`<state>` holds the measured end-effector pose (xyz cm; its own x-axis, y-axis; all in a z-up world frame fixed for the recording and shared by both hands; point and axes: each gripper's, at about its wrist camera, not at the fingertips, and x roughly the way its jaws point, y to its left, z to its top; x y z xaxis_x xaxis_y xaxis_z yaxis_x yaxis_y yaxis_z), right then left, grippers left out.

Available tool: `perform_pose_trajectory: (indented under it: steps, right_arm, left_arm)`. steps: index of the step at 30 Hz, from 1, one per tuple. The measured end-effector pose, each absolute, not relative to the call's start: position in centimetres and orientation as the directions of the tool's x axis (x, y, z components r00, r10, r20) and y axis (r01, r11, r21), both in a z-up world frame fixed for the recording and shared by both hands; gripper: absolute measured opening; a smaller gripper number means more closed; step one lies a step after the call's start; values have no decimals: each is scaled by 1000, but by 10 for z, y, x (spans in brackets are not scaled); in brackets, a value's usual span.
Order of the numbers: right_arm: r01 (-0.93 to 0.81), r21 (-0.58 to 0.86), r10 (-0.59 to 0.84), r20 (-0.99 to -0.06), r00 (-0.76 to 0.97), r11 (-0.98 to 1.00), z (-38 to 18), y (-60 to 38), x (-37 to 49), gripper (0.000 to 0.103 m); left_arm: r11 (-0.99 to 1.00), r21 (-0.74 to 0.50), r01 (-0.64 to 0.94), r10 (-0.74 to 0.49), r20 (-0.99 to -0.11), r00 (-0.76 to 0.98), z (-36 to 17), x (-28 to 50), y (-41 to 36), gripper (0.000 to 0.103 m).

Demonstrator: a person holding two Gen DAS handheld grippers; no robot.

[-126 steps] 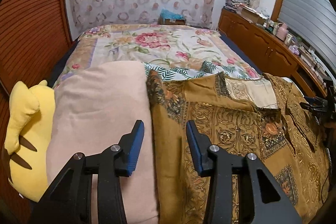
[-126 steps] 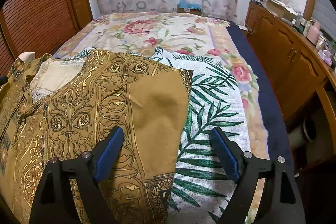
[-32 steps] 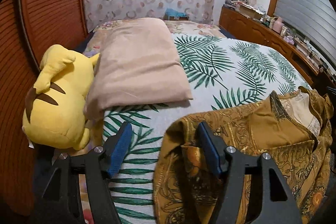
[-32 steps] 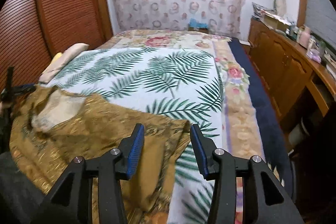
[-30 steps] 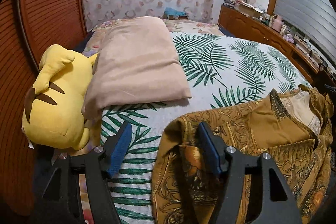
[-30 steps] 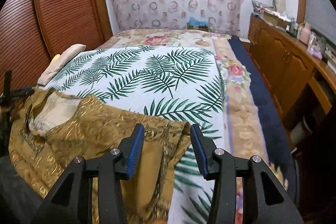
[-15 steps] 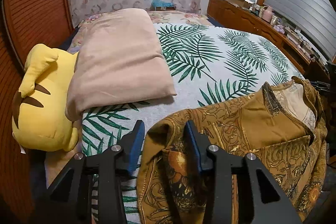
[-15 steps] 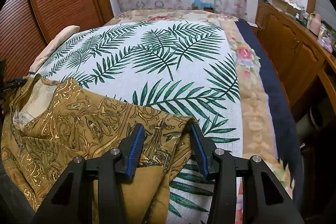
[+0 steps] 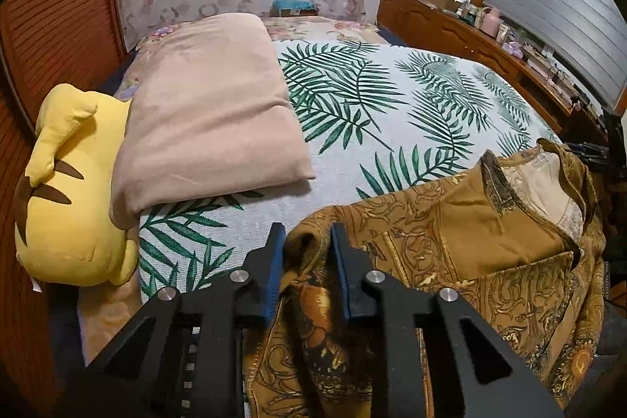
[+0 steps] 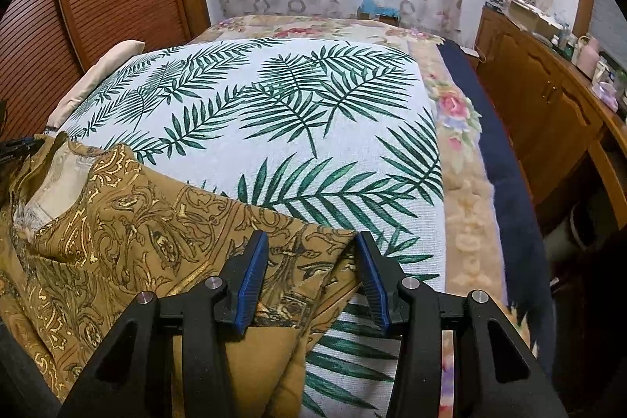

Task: Fold small clothes
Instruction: 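Grasp the folded shirt edge with the left gripper while the right gripper grasps it too, then lift the gripped shirt high with both grippers and shake it out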

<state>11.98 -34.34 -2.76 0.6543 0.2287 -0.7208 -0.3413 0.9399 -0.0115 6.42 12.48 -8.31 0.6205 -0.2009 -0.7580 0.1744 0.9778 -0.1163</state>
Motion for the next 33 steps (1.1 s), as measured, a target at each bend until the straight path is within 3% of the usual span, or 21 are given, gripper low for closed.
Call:
perform_pose_trajectory:
  steps: [5, 9, 12, 14, 27, 33]
  right_arm:
    - [-316, 13, 228, -721, 655, 949, -29, -353, 126, 53]
    - [-334, 24, 251, -713, 655, 942, -32, -351, 124, 52]
    - [-411, 51, 327, -699, 636, 910, -32, -345, 117, 21]
    - [-435, 59, 356, -680, 641, 898, -29, -343, 108, 16]
    - [-539, 0, 492, -411, 768, 842, 112, -335, -12, 12]
    - [-506, -16, 485, -257, 836, 862, 171, -342, -54, 12]
  left_arm:
    - [978, -117, 174, -202, -757, 622, -83, 63, 123, 22]
    - [975, -135, 174, -215, -749, 627, -81, 61, 123, 12]
    - [977, -126, 171, -209, -722, 659, -72, 52, 118, 11]
    - [974, -144, 175, -226, -694, 683, -63, 44, 117, 10]
    - [924, -207, 322, -382, -453, 806, 55, -20, 100, 10]
    - [929, -141, 342, -369, -327, 870, 111, -45, 98, 10]
